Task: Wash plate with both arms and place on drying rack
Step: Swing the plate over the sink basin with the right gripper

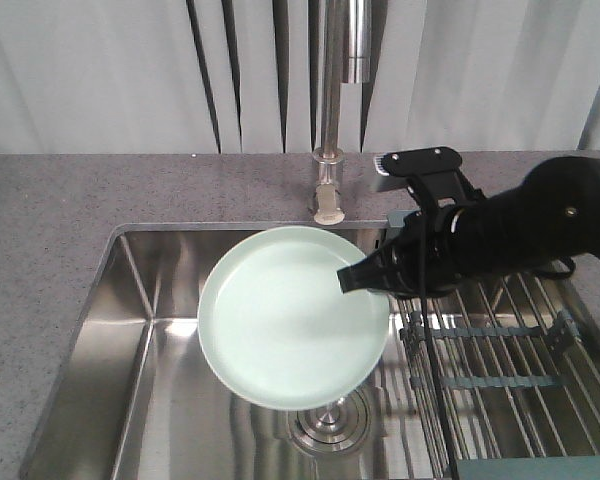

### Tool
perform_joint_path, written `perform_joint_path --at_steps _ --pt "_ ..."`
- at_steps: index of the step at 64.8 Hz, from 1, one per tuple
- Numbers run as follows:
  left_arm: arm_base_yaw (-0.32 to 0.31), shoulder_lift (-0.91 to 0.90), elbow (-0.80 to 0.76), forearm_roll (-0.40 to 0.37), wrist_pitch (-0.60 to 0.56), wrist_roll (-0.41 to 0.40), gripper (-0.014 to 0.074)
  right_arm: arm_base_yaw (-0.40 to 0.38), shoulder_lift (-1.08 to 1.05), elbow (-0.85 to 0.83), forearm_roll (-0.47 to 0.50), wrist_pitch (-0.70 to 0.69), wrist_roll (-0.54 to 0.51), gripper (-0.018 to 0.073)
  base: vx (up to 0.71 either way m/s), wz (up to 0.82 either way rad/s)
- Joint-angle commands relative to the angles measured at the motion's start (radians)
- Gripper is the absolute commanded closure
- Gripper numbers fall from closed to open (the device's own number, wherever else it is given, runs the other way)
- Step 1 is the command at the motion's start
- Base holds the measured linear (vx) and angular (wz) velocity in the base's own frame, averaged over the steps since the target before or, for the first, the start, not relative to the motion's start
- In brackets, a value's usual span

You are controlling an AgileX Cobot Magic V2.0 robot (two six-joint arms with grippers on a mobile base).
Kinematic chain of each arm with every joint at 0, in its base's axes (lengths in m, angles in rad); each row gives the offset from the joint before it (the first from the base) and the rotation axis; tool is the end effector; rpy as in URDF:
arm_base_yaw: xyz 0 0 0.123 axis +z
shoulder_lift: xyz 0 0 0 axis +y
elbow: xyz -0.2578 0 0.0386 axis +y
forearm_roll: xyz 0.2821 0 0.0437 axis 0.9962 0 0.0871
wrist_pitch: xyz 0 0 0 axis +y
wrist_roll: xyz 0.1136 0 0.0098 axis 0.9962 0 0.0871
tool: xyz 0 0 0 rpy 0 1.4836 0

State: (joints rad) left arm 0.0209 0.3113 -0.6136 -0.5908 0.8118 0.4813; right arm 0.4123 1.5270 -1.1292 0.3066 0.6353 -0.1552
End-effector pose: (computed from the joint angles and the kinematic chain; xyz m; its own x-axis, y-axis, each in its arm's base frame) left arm 0.1223 -0.0436 0.3305 -0.3055 0.0383 -0.9514 0.3786 0.9217 -0.0845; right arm 0.3325 0.1677 0.2237 -0.7739 -0.2374 -0.5871 -0.4222 0.8844 0.1990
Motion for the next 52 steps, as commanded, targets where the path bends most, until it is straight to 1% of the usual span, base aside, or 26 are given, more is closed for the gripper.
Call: perform_joint_path --at_steps 1,9,16,21,24,31,34,40,46,49,52 --pt "0.0 0.011 -0.02 -0.036 -0.052 -0.001 0.0604 -0.027 0.027 -0.114 -0.077 -0.065 0.042 0.0561 0.0 0.0" --pt "0.0 0.011 -0.02 -0.036 -0.043 -0.001 0.0604 -0.106 0.035 -0.167 -0.139 0.006 0.093 0.0561 0.0 0.0" --pt "0.0 0.011 -0.02 -0.036 -0.025 -0.001 0.0604 -0.165 -0.007 -0.154 -0.161 0.124 0.088 0.0561 0.0 0.0" --pt "0.0 0.011 -0.02 -0.036 -0.02 -0.001 0.0604 -0.176 -0.067 -0.109 -0.169 0.184 0.07 0.0561 0.0 0.0" --pt "0.0 0.011 -0.02 -0.036 -0.02 -0.001 0.0604 -0.174 -0.12 -0.072 -0.151 0.193 0.071 0.0561 0.0 0.0" --pt "0.0 0.011 -0.02 -0.036 -0.02 -0.001 0.0604 -0.14 -0.234 0.026 -0.058 0.15 0.072 0.0561 0.0 0.0" --pt "0.0 0.011 -0.02 -0.036 -0.02 -0.001 0.0604 -0.103 -0.266 0.074 0.009 0.119 0.072 0.0561 0.0 0.0" --pt "0.0 0.011 -0.02 -0.036 -0.022 -0.001 0.0604 -0.037 -0.271 0.119 0.073 0.053 0.072 0.0561 0.0 0.0" --pt "0.0 0.011 -0.02 -0.036 -0.022 -0.001 0.0604 0.037 -0.216 0.119 0.082 -0.056 0.082 0.0561 0.0 0.0" --pt "0.0 0.011 -0.02 -0.036 -0.022 -0.001 0.0604 0.052 -0.181 0.106 0.078 -0.095 0.092 0.0561 0.0 0.0" --pt "0.0 0.011 -0.02 -0.036 -0.022 -0.001 0.0604 0.051 -0.142 0.083 0.074 -0.114 0.1 0.0561 0.0 0.0"
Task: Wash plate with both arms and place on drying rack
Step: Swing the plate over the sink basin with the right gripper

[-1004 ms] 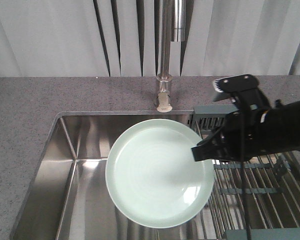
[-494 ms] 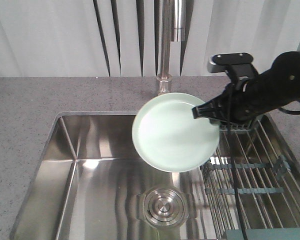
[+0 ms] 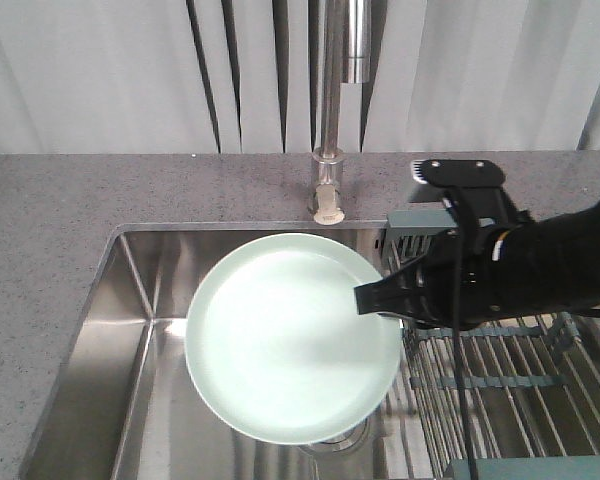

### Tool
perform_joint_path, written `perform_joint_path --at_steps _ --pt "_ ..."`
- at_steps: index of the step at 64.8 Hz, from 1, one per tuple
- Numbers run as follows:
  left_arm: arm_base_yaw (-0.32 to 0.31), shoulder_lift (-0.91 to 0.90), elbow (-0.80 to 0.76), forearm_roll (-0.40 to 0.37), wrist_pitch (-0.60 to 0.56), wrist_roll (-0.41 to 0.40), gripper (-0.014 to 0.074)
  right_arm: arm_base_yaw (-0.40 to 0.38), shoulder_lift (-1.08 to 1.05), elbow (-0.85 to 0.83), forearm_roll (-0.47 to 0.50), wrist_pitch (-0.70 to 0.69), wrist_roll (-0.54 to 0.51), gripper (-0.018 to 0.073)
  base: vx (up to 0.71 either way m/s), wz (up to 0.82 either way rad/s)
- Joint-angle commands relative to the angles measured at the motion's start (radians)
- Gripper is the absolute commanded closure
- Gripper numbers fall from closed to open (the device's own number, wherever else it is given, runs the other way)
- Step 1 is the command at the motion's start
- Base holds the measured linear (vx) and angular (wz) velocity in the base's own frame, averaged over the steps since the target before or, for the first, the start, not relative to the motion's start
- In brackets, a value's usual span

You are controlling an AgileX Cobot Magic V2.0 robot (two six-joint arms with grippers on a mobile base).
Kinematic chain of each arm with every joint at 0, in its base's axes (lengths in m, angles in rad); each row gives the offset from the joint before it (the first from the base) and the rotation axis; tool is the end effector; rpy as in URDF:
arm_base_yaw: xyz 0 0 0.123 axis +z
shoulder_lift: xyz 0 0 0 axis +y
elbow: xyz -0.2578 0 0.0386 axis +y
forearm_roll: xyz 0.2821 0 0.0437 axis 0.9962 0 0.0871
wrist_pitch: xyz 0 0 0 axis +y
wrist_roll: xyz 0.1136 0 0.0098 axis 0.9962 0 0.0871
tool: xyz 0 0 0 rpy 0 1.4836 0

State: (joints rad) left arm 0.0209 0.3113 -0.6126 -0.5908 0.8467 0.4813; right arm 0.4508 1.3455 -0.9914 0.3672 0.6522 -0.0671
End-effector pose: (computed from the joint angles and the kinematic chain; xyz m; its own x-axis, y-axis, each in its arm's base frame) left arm 0.1205 -0.0451 0.3270 -0.3332 0.0504 -0.9415 0.3924 0.9154 -0.0899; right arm 0.2862 0.1662 0.2398 -0.8039 -0.1424 -0.5774 -0.3762 0.8738 0.3083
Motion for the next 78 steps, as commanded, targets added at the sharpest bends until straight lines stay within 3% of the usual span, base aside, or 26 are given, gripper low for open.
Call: perform_joint_path --at_steps 1,14,25,31,37,48,57,67,78 --pt "0.0 0.011 -0.021 -0.036 -0.057 -0.001 0.0604 0.011 0.06 -0.069 0.004 -0.137 0.014 0.0561 0.0 0.0" --pt "0.0 0.011 -0.021 -0.036 -0.055 -0.001 0.0604 -0.12 0.174 -0.206 -0.07 -0.121 0.015 0.0561 0.0 0.0" --pt "0.0 0.011 -0.021 -0.036 -0.055 -0.001 0.0604 -0.214 0.122 -0.217 -0.16 0.047 0.007 0.0561 0.0 0.0" --pt "0.0 0.011 -0.021 -0.036 -0.055 -0.001 0.0604 -0.214 0.057 -0.183 -0.243 0.144 0.01 0.0561 0.0 0.0" --pt "0.0 0.011 -0.021 -0.036 -0.056 -0.001 0.0604 -0.196 -0.019 -0.118 -0.216 0.189 0.018 0.0561 0.0 0.0" --pt "0.0 0.011 -0.021 -0.036 -0.057 -0.001 0.0603 -0.049 -0.093 -0.02 -0.074 0.036 0.019 0.0561 0.0 0.0" --pt "0.0 0.011 -0.021 -0.036 -0.057 -0.001 0.0603 0.047 -0.002 -0.035 -0.06 -0.133 0.044 0.0561 0.0 0.0" --pt "0.0 0.011 -0.021 -0.036 -0.057 -0.001 0.0603 0.009 0.133 -0.122 -0.177 -0.235 0.067 0.0561 0.0 0.0" --pt "0.0 0.011 -0.021 -0.036 -0.055 -0.001 0.0603 -0.108 0.17 -0.214 -0.4 -0.123 0.173 0.0561 0.0 0.0"
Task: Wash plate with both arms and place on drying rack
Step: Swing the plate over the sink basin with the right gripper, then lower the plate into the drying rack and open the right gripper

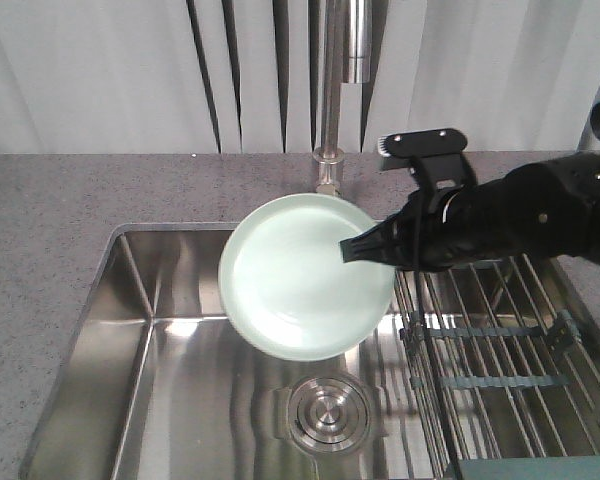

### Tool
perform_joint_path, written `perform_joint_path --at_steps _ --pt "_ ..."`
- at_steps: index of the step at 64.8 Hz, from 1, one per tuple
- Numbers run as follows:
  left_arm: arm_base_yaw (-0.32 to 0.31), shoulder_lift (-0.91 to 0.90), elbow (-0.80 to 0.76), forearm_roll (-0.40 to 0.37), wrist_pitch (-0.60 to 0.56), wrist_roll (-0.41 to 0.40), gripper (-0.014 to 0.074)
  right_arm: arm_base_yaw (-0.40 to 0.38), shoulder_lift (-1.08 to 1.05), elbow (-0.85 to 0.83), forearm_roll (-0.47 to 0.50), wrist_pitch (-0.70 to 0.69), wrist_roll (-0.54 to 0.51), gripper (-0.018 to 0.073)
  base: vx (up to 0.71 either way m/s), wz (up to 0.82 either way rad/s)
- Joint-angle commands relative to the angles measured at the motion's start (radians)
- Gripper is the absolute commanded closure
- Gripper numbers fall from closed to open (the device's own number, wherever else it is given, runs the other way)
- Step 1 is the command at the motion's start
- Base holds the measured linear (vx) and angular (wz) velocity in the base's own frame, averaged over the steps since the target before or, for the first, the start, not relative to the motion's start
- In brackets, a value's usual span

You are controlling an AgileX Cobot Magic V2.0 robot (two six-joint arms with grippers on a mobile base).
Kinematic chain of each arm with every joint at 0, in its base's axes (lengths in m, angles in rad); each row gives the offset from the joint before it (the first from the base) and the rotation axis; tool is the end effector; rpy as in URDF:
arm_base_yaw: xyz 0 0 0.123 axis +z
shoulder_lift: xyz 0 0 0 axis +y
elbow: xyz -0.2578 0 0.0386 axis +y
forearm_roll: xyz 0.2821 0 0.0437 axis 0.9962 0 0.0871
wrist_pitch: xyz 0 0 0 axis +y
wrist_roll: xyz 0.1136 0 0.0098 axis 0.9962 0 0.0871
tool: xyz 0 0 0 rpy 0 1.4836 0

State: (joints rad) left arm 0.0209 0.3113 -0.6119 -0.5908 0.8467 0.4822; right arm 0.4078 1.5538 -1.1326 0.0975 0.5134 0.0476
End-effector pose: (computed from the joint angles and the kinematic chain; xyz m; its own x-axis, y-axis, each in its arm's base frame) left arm 0.1206 -0.0451 0.3268 -0.3335 0.0512 -0.9413 0.3927 0.9153 -0.0893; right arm 0.3513 0.1577 0.2207 -0.7371 -0.1746 -0.6529 -0.3307 0.9357 0.1232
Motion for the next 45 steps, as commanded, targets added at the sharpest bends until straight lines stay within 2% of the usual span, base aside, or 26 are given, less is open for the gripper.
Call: perform_joint_path --at_steps 1,12,24,31,45 --pt "0.0 0.011 -0.022 -0.036 -0.055 -0.002 0.0603 -0.081 -0.043 -0.078 -0.151 0.037 0.069 0.0561 0.0 0.0" --pt "0.0 0.011 -0.022 -0.036 -0.057 -0.002 0.0603 -0.174 -0.15 -0.093 -0.415 0.285 0.087 0.0561 0.0 0.0" --pt "0.0 0.011 -0.022 -0.036 -0.057 -0.002 0.0603 -0.271 -0.257 -0.093 -0.656 0.369 0.152 0.0561 0.0 0.0" --pt "0.0 0.011 -0.022 -0.036 -0.057 -0.002 0.0603 -0.312 -0.241 -0.097 -0.696 0.369 0.146 0.0561 0.0 0.0" --pt "0.0 0.011 -0.022 -0.036 -0.059 -0.002 0.0603 -0.311 -0.091 -0.131 -0.718 0.338 0.134 0.0559 0.0 0.0"
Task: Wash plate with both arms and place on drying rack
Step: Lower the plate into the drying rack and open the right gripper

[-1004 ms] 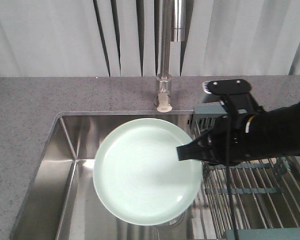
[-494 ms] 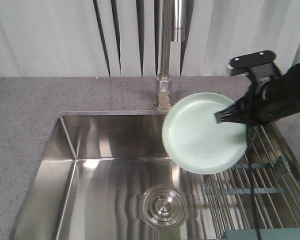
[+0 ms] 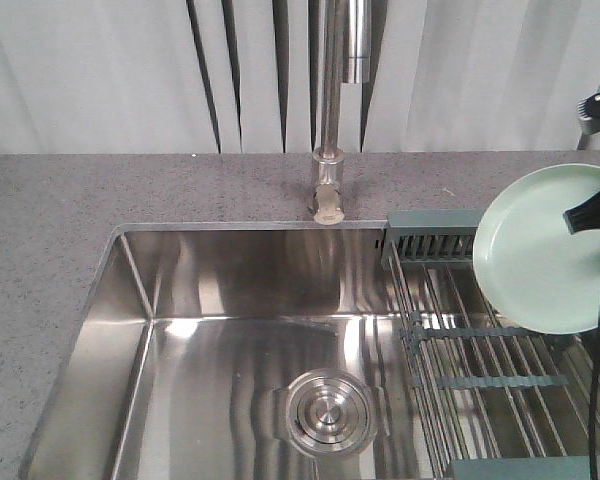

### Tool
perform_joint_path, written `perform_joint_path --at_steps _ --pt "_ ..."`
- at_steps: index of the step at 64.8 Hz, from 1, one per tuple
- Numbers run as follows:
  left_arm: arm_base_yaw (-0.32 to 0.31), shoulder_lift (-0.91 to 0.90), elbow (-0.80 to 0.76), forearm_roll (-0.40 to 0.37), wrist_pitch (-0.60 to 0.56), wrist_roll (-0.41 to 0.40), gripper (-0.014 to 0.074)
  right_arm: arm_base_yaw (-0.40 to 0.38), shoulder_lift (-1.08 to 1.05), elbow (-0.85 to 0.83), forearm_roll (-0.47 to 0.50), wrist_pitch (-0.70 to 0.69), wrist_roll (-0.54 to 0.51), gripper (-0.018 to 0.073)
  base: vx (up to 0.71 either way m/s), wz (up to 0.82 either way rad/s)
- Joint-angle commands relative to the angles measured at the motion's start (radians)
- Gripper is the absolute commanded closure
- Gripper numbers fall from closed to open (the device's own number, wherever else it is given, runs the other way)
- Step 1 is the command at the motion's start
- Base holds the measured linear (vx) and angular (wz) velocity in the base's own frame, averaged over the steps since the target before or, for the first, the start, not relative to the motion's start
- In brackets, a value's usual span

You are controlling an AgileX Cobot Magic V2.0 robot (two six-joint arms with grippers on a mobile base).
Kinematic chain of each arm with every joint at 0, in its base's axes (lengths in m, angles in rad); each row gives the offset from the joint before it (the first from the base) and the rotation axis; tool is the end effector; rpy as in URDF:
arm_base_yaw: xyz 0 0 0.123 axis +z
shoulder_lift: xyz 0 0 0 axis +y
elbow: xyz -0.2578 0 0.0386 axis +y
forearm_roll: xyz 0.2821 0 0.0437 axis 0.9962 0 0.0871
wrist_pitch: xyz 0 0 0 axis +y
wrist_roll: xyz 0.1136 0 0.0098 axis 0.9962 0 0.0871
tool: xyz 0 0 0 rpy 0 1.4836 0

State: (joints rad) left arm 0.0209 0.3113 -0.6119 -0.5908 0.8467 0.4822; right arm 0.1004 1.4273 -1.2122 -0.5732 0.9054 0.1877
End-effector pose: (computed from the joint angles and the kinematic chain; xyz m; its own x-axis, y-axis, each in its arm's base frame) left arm 0.1206 -0.0451 0.3268 -0.3335 0.0512 -0.9413 0.3927 0.9153 -0.0893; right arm 0.3495 -0.0137 0.2824 -0.8229 -0.2559 -0.5072 0.0005 0.8924 -0.4512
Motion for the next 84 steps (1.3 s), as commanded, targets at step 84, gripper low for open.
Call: perform_joint_path --at_steps 84 --pt "0.0 0.011 -0.022 -0.036 -0.072 -0.002 0.0603 0.0 0.077 -0.13 0.326 -0.073 -0.26 0.0466 0.0 0.0"
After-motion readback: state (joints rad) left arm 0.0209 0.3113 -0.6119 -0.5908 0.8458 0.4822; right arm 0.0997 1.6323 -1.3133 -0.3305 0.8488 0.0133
